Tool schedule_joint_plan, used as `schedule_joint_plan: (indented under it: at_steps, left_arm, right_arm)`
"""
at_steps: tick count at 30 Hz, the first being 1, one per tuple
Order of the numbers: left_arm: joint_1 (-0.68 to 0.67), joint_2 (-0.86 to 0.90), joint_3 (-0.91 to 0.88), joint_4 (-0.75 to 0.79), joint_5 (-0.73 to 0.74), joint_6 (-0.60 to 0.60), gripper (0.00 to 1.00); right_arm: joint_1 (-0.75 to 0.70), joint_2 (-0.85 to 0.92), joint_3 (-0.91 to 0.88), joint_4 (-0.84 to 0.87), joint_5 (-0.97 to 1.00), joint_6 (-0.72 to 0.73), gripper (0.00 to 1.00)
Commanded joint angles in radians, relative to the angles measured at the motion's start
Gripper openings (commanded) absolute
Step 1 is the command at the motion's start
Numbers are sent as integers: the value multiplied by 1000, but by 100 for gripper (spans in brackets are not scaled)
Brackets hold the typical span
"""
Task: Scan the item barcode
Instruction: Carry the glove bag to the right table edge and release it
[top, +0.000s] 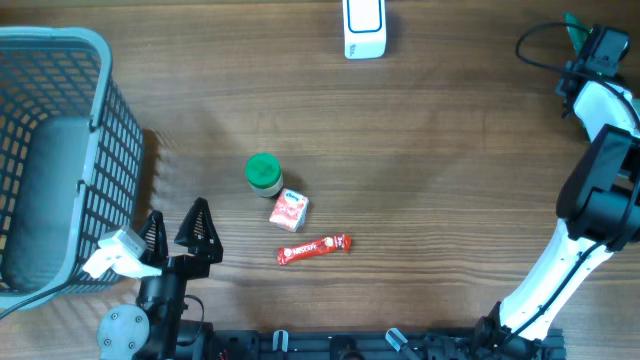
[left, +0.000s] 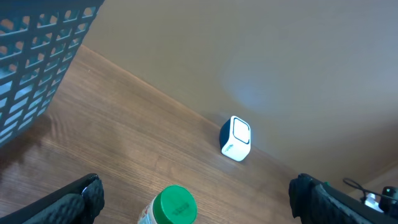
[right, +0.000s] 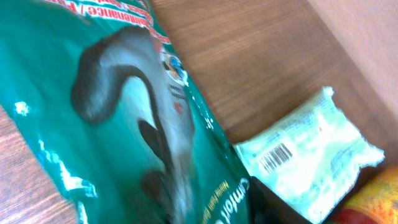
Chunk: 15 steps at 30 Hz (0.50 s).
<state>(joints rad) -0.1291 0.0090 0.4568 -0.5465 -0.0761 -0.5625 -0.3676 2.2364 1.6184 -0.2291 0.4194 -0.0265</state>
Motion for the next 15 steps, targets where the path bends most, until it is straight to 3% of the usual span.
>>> schedule_joint_plan:
  at_steps: [1,2,5,9,11,15]
  left_arm:
    - [-5,-3,-6,2,12,8,100]
    - [-5,-3,-6,2,12,8,100]
    - [-5,-3,-5,2,12,8,100]
    - [-5,-3,-6,2,12,8,100]
    - [-5,-3,-6,2,12,8,100]
    - [-5,-3,-6,2,12,8,100]
  right_arm:
    - [5,-56,31,-39,24,118,88]
    - [7,-75,37,-49,0,136,99]
    - [23,-193,47,-88,-166,208,100]
    - [72,-499,47,-173,-507,368,100]
    - [115,-630,47,-251,-577,460,100]
    - [268,-789,46,-505,-627,834,100]
